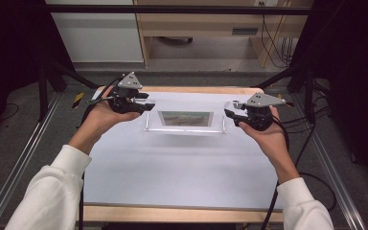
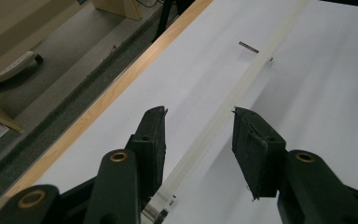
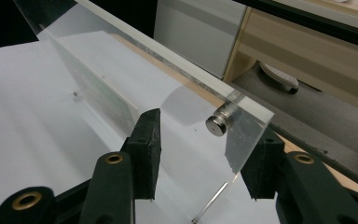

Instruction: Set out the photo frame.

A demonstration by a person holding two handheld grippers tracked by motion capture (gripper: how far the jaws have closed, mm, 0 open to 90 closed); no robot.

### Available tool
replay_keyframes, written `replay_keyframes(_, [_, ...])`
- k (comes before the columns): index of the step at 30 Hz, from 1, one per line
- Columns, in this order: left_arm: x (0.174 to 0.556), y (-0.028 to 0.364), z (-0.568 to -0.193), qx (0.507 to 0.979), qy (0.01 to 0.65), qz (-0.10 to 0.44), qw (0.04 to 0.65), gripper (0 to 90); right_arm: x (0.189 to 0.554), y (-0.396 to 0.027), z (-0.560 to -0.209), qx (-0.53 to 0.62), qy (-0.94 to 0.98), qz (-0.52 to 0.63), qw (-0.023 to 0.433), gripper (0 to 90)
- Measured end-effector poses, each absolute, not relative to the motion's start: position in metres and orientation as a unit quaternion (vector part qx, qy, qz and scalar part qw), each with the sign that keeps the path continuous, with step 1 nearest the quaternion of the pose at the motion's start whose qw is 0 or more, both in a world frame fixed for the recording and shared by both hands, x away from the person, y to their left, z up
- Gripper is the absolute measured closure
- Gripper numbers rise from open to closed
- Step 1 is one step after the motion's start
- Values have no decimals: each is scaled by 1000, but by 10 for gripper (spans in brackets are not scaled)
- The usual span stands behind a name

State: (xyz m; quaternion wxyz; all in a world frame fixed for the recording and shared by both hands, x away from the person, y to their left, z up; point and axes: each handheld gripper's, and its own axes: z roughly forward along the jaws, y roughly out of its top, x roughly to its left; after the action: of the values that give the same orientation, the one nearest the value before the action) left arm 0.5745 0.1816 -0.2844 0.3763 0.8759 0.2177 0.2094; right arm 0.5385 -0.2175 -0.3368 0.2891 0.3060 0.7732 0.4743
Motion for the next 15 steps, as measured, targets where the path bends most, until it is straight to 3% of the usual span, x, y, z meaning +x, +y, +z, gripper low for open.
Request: replay_keyframes(15, [586,182,-284,869,217,219,388,518,553,-218,-331,315,776,470,279,541])
